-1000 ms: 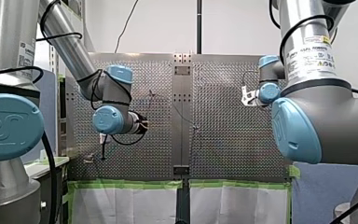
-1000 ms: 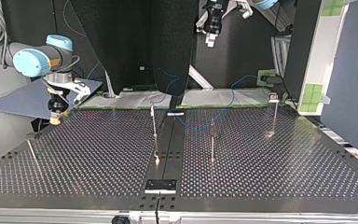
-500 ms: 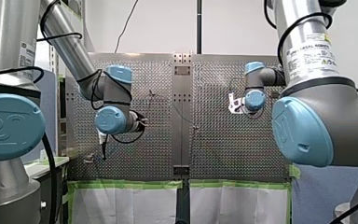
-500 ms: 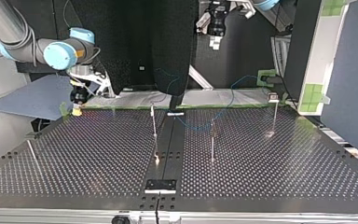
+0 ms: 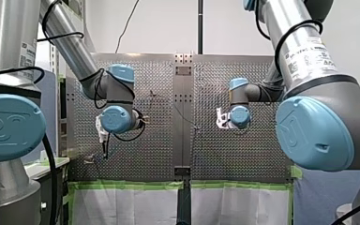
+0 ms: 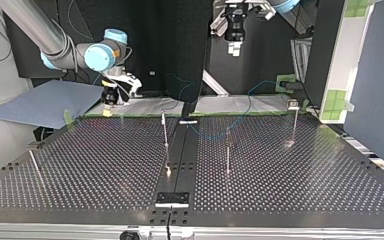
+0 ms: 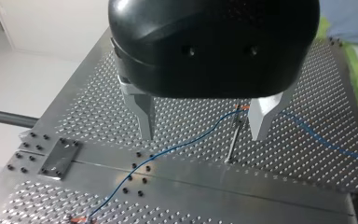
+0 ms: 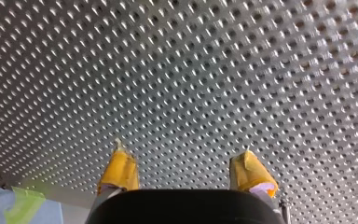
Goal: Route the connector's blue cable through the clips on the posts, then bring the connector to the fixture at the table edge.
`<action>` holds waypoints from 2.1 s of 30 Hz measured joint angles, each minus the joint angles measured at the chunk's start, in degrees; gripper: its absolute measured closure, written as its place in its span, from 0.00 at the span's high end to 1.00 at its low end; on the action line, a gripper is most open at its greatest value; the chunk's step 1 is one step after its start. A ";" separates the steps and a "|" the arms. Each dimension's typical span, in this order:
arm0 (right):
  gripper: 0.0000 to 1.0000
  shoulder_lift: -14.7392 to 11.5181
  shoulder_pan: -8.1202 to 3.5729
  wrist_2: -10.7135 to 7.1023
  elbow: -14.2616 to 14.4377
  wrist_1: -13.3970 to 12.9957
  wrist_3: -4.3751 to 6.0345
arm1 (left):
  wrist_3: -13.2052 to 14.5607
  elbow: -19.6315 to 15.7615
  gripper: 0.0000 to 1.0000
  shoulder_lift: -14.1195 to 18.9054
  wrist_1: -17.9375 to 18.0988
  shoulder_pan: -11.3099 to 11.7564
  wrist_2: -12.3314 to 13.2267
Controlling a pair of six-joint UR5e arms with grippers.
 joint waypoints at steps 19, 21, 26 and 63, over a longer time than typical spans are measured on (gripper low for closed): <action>0.99 0.56 9.50 1.97 -0.02 -2.68 -5.42 | 0.17 0.05 1.00 -0.02 1.48 1.28 -0.98; 0.99 0.54 10.56 2.03 -0.03 -2.78 -5.56 | 0.18 0.06 1.00 -0.02 0.85 1.49 -1.63; 0.99 0.48 13.04 2.03 -0.02 -2.86 -5.66 | 0.31 0.05 1.00 -0.04 -0.90 1.85 -3.82; 0.99 0.47 15.44 2.06 -0.02 -2.85 -5.65 | 0.36 0.04 1.00 0.01 -1.45 1.94 -4.55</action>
